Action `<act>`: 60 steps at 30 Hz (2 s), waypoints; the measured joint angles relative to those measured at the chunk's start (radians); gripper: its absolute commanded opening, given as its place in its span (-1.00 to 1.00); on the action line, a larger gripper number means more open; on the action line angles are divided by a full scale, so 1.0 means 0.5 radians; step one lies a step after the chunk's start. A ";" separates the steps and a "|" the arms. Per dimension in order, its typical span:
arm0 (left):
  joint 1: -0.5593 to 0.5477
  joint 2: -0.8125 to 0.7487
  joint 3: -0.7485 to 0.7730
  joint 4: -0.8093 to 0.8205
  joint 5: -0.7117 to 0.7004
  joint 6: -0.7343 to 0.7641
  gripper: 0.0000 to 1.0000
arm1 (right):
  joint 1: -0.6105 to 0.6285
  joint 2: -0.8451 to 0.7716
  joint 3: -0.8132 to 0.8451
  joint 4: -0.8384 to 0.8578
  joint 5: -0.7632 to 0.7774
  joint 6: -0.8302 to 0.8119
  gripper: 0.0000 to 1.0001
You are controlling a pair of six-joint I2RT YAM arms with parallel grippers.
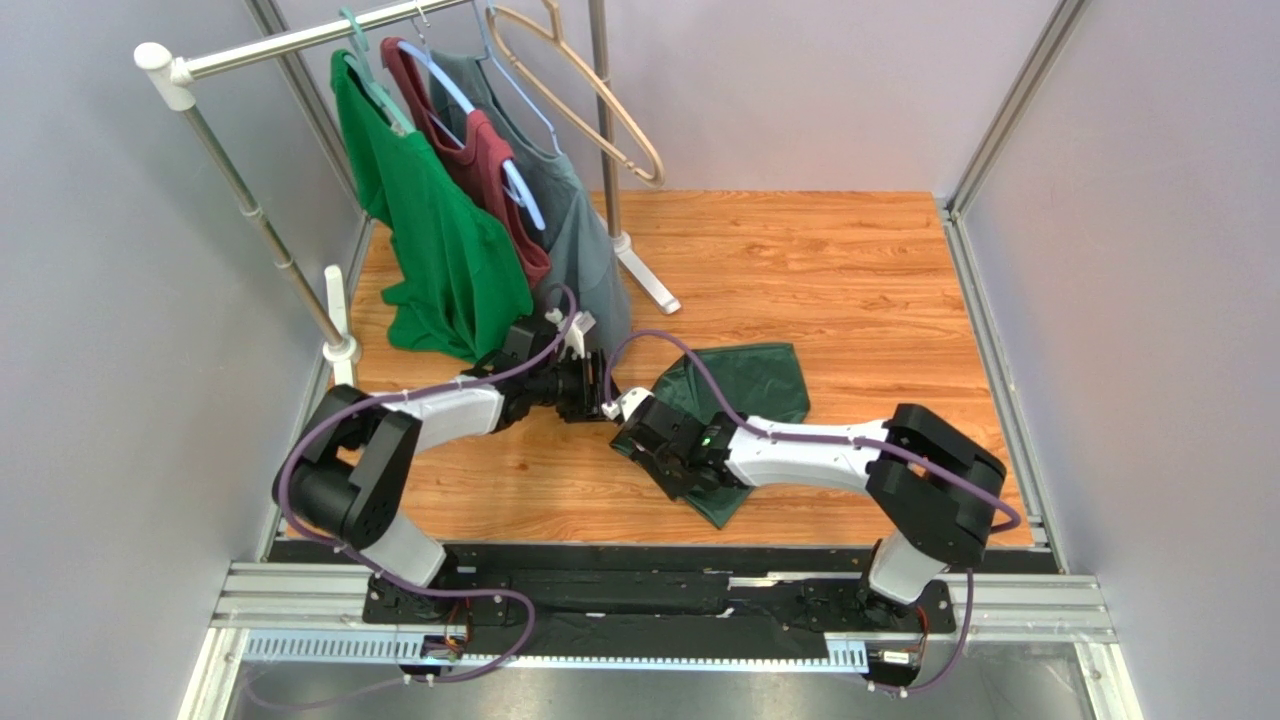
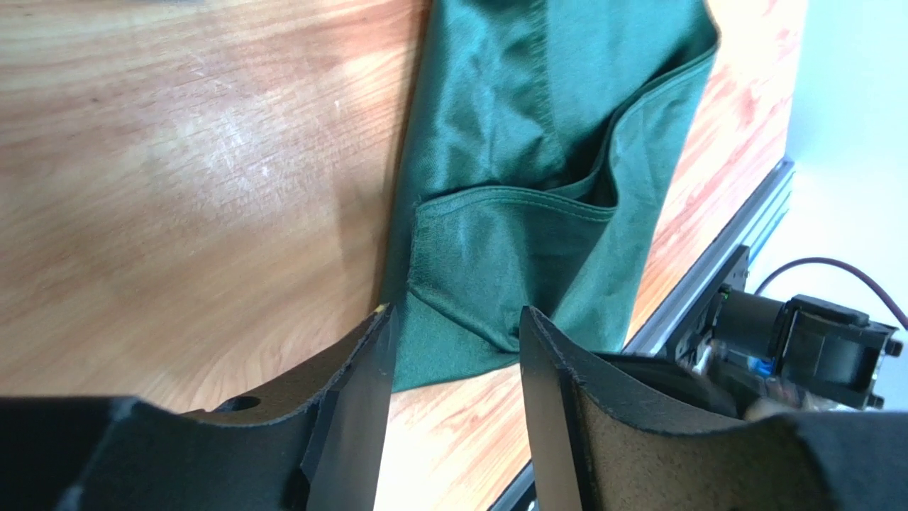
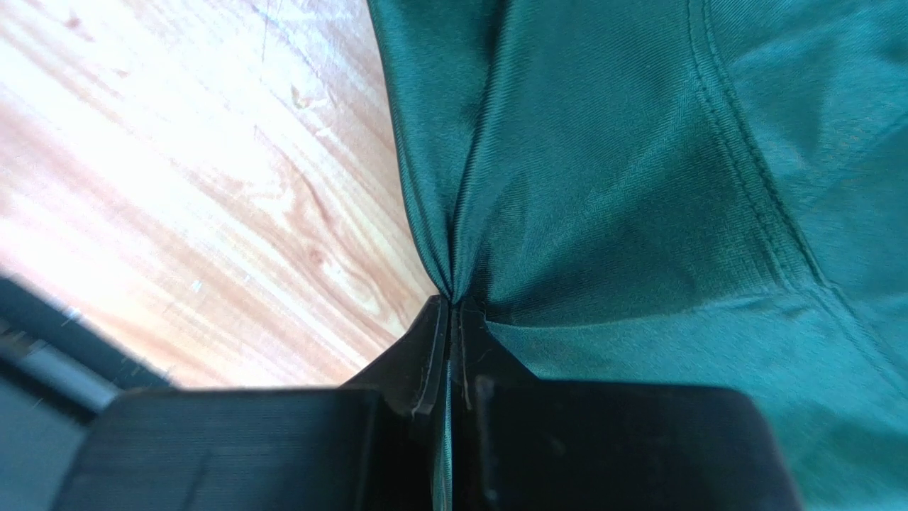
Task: Fold the napkin, place the utensils inside, and roll it up
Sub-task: Roll the napkin with the utensil
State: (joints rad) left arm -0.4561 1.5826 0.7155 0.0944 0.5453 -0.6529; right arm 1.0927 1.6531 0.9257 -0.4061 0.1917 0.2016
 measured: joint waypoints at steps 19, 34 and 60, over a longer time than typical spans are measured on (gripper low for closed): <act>0.001 -0.541 -0.614 0.627 -0.080 0.256 0.17 | -0.611 -0.106 -0.153 0.150 -1.339 -0.024 -1.00; -0.163 -0.185 -0.622 1.383 0.286 0.431 0.27 | -0.964 0.092 -0.147 0.181 -1.936 -0.053 -1.00; -0.187 0.216 -0.433 1.288 0.462 0.654 0.30 | -1.231 0.333 -0.104 0.183 -2.183 -0.061 -1.00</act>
State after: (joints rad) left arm -0.5495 1.6905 0.4992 0.7383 0.7765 -0.3260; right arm 0.4770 1.8194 0.8738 -0.3145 -0.8997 0.1711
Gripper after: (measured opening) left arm 0.647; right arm 0.010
